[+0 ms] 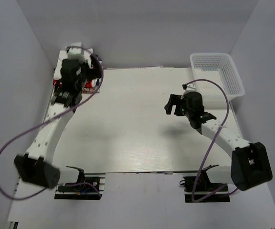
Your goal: Fold and stack the t-shirts
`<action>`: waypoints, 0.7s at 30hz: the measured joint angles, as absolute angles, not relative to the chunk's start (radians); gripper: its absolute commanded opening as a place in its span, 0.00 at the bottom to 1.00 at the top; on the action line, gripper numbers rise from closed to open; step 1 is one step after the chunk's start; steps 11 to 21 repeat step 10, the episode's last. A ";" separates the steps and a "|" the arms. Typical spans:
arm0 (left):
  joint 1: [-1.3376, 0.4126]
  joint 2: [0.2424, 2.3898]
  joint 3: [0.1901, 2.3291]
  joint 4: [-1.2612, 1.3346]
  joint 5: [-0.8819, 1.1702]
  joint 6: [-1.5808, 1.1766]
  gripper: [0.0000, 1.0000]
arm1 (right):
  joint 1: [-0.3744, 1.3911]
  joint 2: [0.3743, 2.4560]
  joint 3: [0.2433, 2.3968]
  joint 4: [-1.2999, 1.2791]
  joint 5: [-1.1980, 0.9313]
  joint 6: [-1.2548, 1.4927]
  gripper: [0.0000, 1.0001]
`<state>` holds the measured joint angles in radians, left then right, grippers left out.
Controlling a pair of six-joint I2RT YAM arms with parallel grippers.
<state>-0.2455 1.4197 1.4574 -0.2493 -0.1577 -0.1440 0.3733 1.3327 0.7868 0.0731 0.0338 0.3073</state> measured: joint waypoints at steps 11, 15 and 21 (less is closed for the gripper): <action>-0.239 0.961 0.974 -0.474 -0.309 -0.458 1.00 | 0.373 1.100 0.631 0.081 0.152 0.400 0.90; -0.239 0.961 0.974 -0.474 -0.309 -0.458 1.00 | 0.373 1.100 0.631 0.081 0.152 0.400 0.90; -0.239 0.961 0.974 -0.474 -0.309 -0.458 1.00 | 0.373 1.100 0.631 0.081 0.152 0.400 0.90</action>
